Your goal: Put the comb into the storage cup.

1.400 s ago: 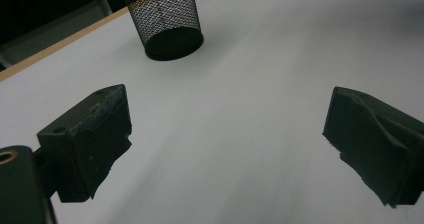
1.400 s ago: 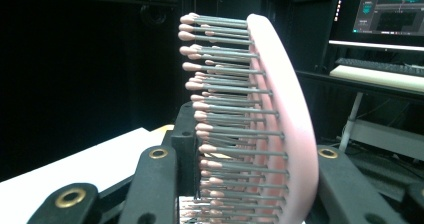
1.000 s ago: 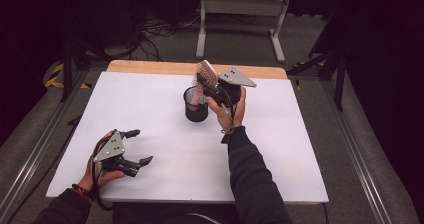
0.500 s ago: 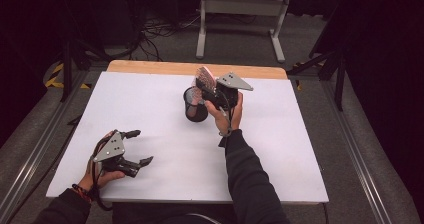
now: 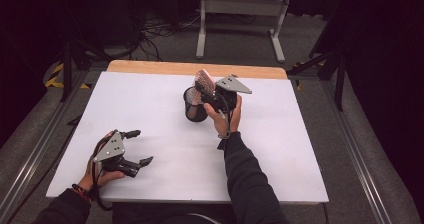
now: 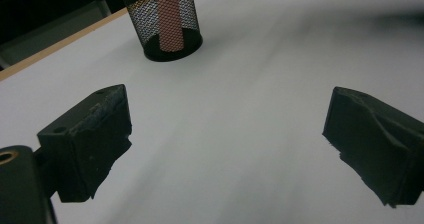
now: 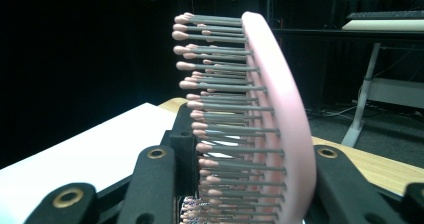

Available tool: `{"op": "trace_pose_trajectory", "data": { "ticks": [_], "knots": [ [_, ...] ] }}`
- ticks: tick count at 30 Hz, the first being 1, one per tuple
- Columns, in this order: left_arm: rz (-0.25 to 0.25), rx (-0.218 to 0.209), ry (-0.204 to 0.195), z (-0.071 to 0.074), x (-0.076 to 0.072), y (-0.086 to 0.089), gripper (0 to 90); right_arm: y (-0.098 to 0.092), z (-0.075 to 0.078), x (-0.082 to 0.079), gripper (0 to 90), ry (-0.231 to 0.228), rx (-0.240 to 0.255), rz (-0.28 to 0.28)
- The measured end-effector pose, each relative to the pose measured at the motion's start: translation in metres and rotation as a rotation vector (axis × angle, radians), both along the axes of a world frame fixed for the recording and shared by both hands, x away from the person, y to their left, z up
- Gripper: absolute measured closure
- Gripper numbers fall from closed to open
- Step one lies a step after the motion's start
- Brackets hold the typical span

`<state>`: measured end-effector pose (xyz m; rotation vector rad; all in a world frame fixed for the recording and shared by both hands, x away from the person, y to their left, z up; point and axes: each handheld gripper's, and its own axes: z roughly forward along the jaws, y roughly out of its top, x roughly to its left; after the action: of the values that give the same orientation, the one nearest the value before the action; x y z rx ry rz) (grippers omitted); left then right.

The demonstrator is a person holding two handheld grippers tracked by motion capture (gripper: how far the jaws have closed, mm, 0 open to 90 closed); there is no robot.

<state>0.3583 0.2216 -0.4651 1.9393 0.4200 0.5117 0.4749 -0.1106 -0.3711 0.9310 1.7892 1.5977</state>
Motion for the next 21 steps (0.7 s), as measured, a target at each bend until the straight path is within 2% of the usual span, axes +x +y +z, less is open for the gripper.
{"op": "trace_pose_trajectory", "data": {
  "ticks": [21],
  "knots": [
    [0.001, 0.003, -0.004, -0.0003, 0.0001, -0.0004, 5.9, -0.0004, -0.0028, 0.0014, 62.4, -0.001, -0.004, 0.003]
  ]
}}
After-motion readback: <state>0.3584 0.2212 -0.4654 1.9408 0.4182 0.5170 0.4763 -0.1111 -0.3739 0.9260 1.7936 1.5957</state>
